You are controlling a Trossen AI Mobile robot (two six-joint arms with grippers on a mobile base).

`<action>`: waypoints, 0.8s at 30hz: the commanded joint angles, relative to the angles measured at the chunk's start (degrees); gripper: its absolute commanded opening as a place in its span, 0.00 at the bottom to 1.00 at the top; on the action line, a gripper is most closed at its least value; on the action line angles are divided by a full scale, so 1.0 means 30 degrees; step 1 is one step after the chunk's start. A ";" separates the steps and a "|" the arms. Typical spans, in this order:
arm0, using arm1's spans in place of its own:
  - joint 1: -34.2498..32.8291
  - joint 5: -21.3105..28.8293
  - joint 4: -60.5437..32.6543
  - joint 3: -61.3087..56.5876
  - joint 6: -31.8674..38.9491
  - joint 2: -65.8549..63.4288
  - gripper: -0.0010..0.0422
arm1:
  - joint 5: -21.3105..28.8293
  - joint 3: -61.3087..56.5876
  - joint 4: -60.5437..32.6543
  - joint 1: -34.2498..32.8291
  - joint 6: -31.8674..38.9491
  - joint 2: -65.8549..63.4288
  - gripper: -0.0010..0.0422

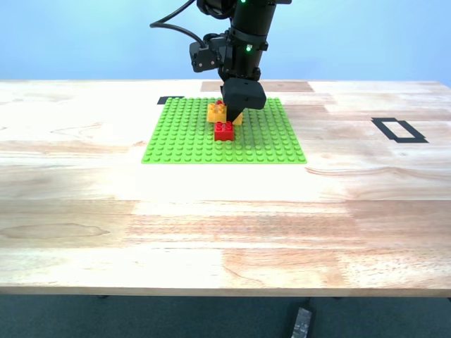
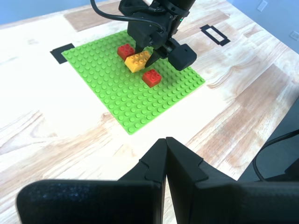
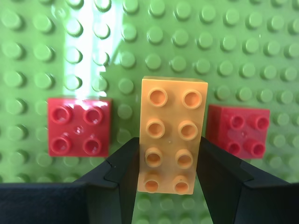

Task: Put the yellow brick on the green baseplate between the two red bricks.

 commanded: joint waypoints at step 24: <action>-0.0350 -0.0022 0.0095 0.0044 0.0350 -0.0036 0.02 | -0.1523 -0.0015 -0.0430 0.0095 0.0678 -0.0211 0.24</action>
